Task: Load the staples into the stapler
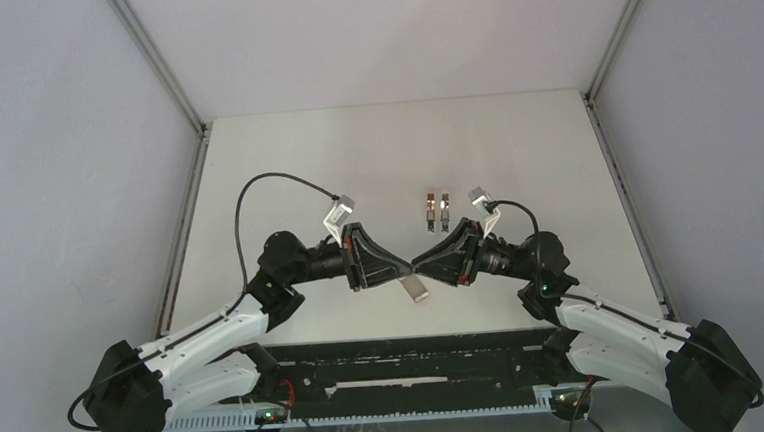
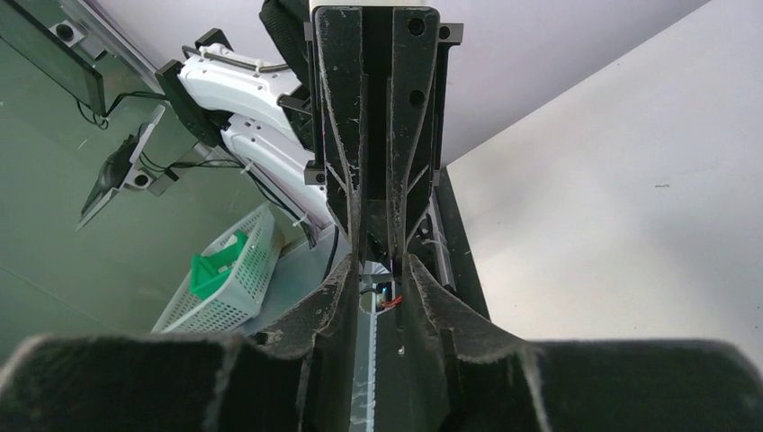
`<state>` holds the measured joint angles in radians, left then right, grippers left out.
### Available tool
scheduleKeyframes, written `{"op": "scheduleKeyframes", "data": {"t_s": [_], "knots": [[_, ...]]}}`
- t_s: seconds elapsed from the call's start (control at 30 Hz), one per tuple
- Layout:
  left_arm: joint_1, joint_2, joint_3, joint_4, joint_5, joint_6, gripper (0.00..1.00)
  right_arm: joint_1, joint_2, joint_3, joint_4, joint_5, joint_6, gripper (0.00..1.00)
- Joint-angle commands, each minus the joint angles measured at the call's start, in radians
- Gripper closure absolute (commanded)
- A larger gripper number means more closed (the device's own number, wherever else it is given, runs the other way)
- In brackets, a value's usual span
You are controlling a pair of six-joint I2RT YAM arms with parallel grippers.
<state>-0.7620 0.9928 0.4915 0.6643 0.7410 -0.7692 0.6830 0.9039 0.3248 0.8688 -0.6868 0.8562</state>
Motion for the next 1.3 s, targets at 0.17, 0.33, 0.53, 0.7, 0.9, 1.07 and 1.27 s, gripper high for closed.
{"op": "scheduleKeyframes", "data": {"t_s": [0.17,0.33,0.53,0.7,0.9,1.07,1.27], "knots": [[-0.013,-0.018,0.009,0.039,0.022,-0.016,0.86,0.009,0.003,0.045,0.079,-0.024,0.01,0.84],[-0.013,-0.019,0.005,0.046,0.01,-0.015,0.83,0.009,0.004,0.045,0.075,-0.024,0.009,0.89],[-0.012,-0.019,-0.004,0.046,-0.026,-0.012,0.63,-0.002,-0.019,0.044,0.028,-0.011,-0.011,0.9],[0.005,-0.038,-0.024,0.047,-0.05,0.001,0.4,-0.048,-0.065,0.044,-0.069,-0.003,-0.048,0.9],[0.093,-0.118,-0.086,-0.035,-0.17,0.075,0.35,-0.102,-0.145,0.108,-0.468,0.116,-0.219,0.89],[0.107,-0.17,-0.108,-0.338,-0.546,0.286,0.35,-0.1,-0.094,0.221,-0.754,0.325,-0.377,0.89],[0.106,-0.172,-0.146,-0.414,-0.695,0.382,0.35,-0.091,0.106,0.368,-0.936,0.562,-0.432,0.89]]}}
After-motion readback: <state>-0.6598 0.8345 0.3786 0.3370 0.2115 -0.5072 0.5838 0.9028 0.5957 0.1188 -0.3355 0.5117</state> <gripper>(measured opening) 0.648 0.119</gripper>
